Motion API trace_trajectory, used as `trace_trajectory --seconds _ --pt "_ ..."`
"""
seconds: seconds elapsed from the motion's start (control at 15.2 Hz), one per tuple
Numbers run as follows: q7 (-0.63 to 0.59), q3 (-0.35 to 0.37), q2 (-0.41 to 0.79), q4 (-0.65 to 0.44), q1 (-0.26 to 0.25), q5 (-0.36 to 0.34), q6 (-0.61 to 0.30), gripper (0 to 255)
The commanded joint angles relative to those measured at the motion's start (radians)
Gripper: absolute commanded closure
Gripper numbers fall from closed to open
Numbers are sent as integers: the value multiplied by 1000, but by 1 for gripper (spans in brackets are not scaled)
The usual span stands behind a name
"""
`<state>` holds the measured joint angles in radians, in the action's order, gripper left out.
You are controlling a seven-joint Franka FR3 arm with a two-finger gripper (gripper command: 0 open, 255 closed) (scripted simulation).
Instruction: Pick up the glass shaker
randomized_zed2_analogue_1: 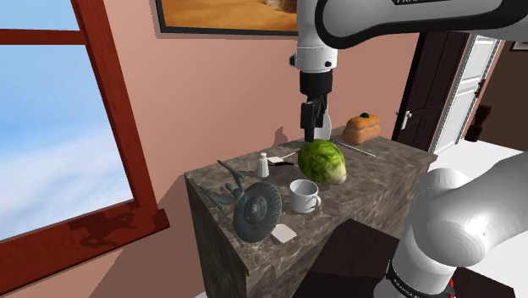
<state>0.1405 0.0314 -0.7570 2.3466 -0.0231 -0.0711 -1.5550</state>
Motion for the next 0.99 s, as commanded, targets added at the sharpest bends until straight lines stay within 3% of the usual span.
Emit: trace_trajectory --seconds 0.0,0.46,0.92 --pt "0 0 0 0 0 0 0 0" --pt "74 -73 182 10 26 -49 -215 0" --pt "147 -138 408 -49 46 -70 -404 0"
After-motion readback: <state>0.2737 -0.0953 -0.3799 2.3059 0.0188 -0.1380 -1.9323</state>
